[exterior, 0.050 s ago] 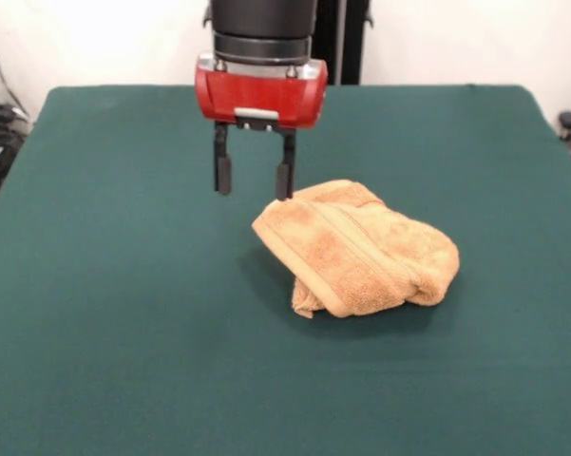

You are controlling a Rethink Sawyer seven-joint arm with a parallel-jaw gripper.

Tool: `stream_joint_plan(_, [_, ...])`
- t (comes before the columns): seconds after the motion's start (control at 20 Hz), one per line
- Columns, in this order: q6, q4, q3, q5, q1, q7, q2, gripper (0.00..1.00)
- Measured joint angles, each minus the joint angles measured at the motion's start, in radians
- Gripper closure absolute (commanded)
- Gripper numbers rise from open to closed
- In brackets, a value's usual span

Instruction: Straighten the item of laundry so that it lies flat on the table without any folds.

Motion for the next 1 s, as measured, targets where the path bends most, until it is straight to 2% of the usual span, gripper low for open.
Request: stream_joint_plan(1.0, [0.000, 0.025, 0.000, -0.007, -0.020, 0.000, -0.013, 0.00])
